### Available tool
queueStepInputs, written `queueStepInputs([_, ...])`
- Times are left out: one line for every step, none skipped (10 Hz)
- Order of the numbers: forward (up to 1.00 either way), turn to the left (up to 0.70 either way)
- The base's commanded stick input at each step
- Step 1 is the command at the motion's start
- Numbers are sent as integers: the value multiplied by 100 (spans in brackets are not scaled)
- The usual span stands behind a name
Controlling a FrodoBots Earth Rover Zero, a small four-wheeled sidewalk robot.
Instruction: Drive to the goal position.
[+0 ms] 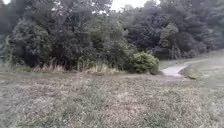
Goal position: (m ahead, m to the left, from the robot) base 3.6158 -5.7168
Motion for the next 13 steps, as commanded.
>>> queueStepInputs([0,0])
queueStepInputs([0,0])
queueStepInputs([0,0])
queueStepInputs([0,0])
queueStepInputs([0,0])
queueStepInputs([0,0])
queueStepInputs([0,0])
queueStepInputs([45,0])
queueStepInputs([45,0])
queueStepInputs([45,0])
queueStepInputs([45,0])
queueStepInputs([45,0])
queueStepInputs([45,0])
